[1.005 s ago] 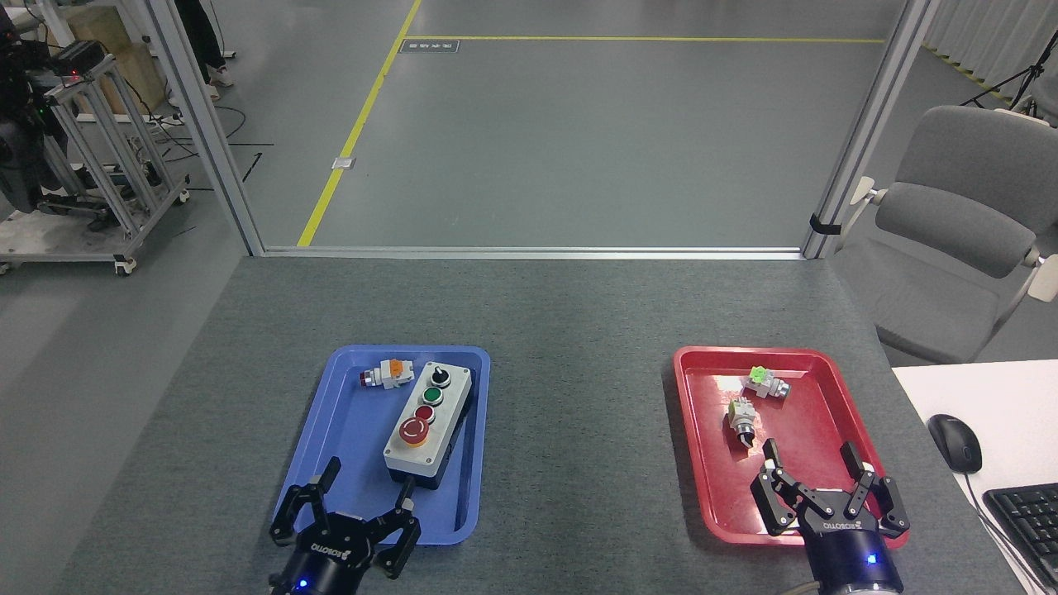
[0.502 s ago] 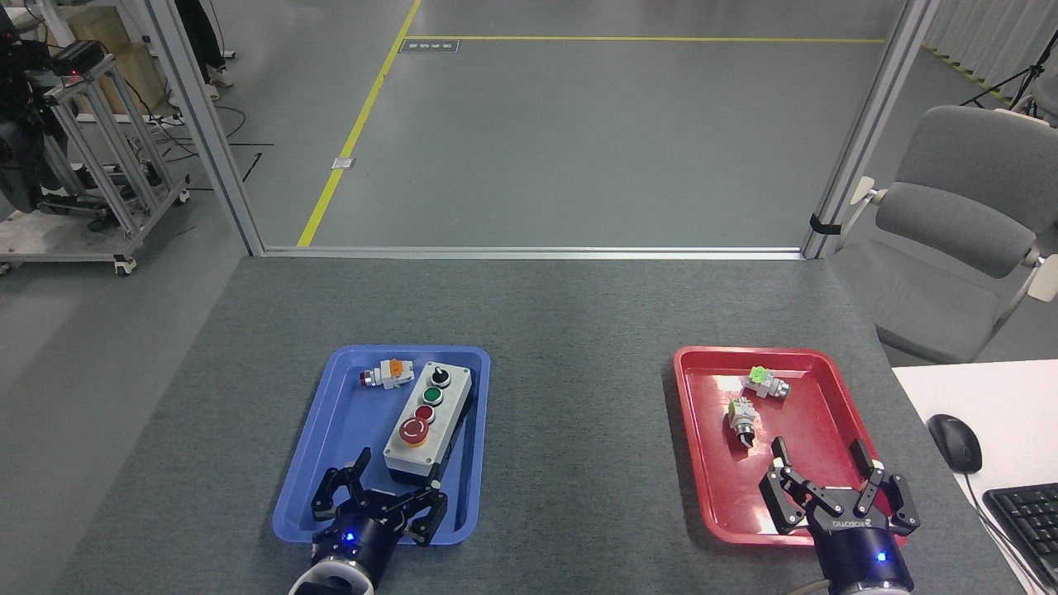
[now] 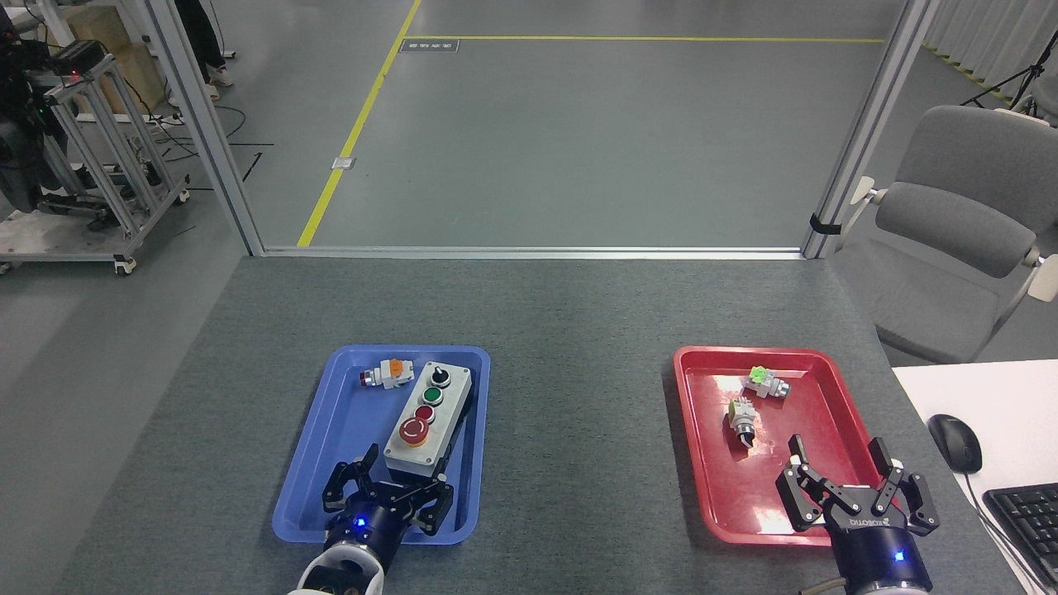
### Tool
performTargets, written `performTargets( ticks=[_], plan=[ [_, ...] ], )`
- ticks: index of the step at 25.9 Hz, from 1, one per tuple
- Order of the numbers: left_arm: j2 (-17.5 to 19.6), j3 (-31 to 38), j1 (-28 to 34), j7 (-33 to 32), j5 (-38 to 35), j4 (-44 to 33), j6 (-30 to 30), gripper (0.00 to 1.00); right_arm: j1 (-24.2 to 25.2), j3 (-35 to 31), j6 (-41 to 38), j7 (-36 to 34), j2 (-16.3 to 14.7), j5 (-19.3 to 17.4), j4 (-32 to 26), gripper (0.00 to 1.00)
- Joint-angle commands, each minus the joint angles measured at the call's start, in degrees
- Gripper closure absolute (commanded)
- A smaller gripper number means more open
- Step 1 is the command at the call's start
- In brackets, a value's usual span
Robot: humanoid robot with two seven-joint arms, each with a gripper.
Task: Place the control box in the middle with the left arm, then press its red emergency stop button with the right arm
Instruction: 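Lower the left gripper and grasp the near end of the control box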
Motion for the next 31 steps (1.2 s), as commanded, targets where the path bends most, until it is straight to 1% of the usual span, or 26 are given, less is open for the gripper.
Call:
performTargets(
  ticks=[1, 6, 18, 25, 28, 29, 30, 31],
  plan=[
    [-0.32, -0.05, -2.07, 0.06, 0.00, 2.81, -0.01, 0.02, 0.03, -0.10, -0.04, -0.25, -0.31, 0.00, -0.02, 0.01],
    [-1.11, -0.05, -4.89, 0.06, 0.00, 6.15, -0.01, 0.02, 0.03, -0.28, -0.04, -0.25, -0.31, 0.00, -0.02, 0.01],
    [-3.30, -0.58, -7.17, 0.23, 0.09, 10.90, -0.80, 0.01, -0.14, -0.54, -0.04, -0.25, -0.31, 0.00, -0.02, 0.02],
    [-3.66, -0.58, -8.58, 0.23, 0.09, 13.19, -0.54, 0.02, -0.49, -0.63, -0.04, -0.25, -0.22, 0.00, -0.02, 0.02],
    [-4.62, -0.58, -9.72, 0.32, 0.09, 15.12, -0.10, 0.02, -0.58, -1.24, -0.04, -0.25, -0.22, 0.00, -0.02, 0.01],
    [-4.71, -0.58, -10.25, 0.41, 0.17, 15.82, -0.10, 0.02, -0.49, -2.12, -0.04, -0.25, -0.31, 0.00, -0.02, 0.01],
    [-4.71, -0.58, -10.60, 0.41, 0.17, 16.26, -0.10, 0.06, -0.41, -2.82, -0.04, -0.25, -0.40, 0.00, -0.02, 0.01],
    [-4.71, -0.58, -10.86, 0.41, 0.17, 16.70, -0.10, 0.14, -0.41, -3.26, -0.04, -0.25, -0.40, 0.00, 0.07, 0.02]
  ],
)
